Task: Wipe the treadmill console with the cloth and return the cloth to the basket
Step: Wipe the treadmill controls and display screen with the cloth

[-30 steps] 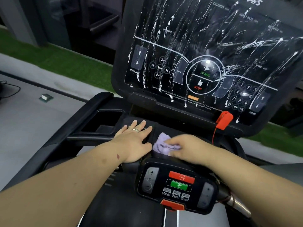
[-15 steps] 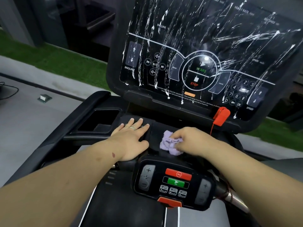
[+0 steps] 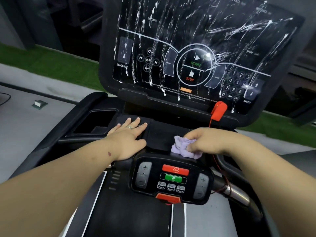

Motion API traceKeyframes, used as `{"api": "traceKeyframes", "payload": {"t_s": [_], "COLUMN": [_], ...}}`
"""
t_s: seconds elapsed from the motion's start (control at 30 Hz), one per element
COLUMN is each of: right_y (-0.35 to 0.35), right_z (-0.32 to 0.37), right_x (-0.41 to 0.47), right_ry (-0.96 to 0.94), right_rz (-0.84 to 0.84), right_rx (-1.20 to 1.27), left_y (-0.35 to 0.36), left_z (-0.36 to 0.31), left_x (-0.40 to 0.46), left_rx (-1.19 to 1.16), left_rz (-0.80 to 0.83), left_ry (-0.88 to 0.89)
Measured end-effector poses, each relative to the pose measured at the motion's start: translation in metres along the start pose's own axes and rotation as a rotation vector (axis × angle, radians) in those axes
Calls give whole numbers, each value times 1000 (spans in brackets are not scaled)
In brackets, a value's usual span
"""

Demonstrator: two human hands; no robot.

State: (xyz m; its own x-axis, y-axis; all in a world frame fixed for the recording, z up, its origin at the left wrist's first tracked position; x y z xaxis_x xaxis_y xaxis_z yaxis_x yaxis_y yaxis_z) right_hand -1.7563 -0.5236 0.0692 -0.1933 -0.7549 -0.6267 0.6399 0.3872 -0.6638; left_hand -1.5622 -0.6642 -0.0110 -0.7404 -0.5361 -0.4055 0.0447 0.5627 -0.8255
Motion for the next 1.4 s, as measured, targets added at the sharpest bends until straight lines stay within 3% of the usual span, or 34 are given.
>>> {"api": "traceKeyframes", "payload": {"t_s": [0.17, 0.4, 0.53, 0.63, 0.87, 1.07, 1.23, 1.3, 1.4], "right_y": [17, -2, 21, 31, -2, 23, 11, 19, 53], "right_z": [58, -5, 52, 80, -25, 10, -30, -27, 13], "right_x": [2, -29, -3, 7, -44, -35, -84, -94, -90], "right_ry": [-232, -34, -175, -242, 13, -129, -62, -106, -323], "right_rz": [-20, 73, -52, -76, 44, -260, -202, -351, -609], "right_rx": [34, 96, -7, 46, 110, 108, 145, 56, -103], "left_y": [-2, -1, -1, -1, -2, -3, -3, -3, -2], "left_z": [-2, -2, -2, 0, -2, -3, -4, -3, -4], "left_x": [-1, -1, 0, 1, -1, -2, 0, 1, -1], "left_rx": [15, -2, 12, 21, 3, 33, 56, 60, 67], "left_rz": [-2, 0, 0, 7, -10, -15, -7, -7, 0], "left_ry": [-5, -16, -16, -16, -19, -19, -15, -17, -16]}}
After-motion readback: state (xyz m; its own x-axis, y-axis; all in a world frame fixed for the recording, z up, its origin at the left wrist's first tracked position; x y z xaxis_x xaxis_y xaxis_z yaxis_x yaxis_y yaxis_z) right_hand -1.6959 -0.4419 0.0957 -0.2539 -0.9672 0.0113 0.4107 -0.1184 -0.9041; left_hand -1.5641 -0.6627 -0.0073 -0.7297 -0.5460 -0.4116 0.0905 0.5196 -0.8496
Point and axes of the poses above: each hand's wrist, its own x-axis towards the middle knuckle, its own y-axis out of the palm, z = x × y, the point moved 4 cm from there along x, towards the middle knuckle, and after that the axes turned 2 degrees about x, right-handed, at the moved point
